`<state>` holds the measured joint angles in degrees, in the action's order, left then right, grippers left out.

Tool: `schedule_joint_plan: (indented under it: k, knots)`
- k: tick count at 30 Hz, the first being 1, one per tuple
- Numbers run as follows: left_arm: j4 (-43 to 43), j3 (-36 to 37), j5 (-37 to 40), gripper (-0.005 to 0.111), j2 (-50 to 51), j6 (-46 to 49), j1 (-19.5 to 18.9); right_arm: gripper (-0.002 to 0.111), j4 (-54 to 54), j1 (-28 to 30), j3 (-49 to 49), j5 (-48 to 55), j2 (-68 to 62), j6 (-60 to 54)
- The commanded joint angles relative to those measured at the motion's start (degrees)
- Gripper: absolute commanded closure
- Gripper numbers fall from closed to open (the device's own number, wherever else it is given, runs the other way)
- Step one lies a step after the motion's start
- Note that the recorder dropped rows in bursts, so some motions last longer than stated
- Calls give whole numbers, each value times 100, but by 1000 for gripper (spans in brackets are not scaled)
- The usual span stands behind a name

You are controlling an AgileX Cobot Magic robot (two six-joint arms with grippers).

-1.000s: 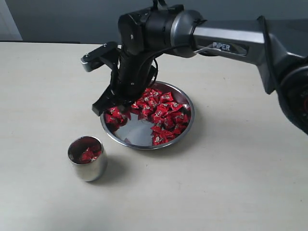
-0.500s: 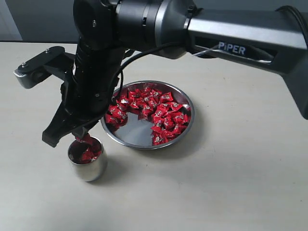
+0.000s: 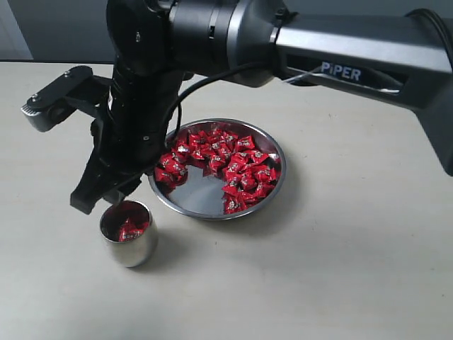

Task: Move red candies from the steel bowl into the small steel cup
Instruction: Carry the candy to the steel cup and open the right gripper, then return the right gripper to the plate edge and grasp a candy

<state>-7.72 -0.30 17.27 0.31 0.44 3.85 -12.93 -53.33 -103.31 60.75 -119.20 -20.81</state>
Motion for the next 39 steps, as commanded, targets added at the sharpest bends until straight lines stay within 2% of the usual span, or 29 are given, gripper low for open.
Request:
schedule_joint_plan:
  k: [1,7,12,21,34,37,39]
  knots:
    - [4,30,-65,106,-31,-1,-29,71,1293,134,18,-741,16,1079]
    - [4,30,-65,106,-31,-1,-29,75,1581,480,18,-993,-558,1245]
    - [4,30,-65,106,-31,-1,-29,64,1590,638,18,-1102,-940,1245]
    - [4,30,-65,106,-31,-1,-29,63,1598,760,18,-1627,-1246,1267]
    - [4,30,-65,106,-31,-1,-29,64,1598,832,18,-1556,-1439,1294]
    - [4,30,-65,106,-31,-1,-29,76,1609,832,18,-1521,-1439,1294]
    - [4,30,-65,106,-31,-1,-29,93,1609,832,18,-1481,-1439,1294]
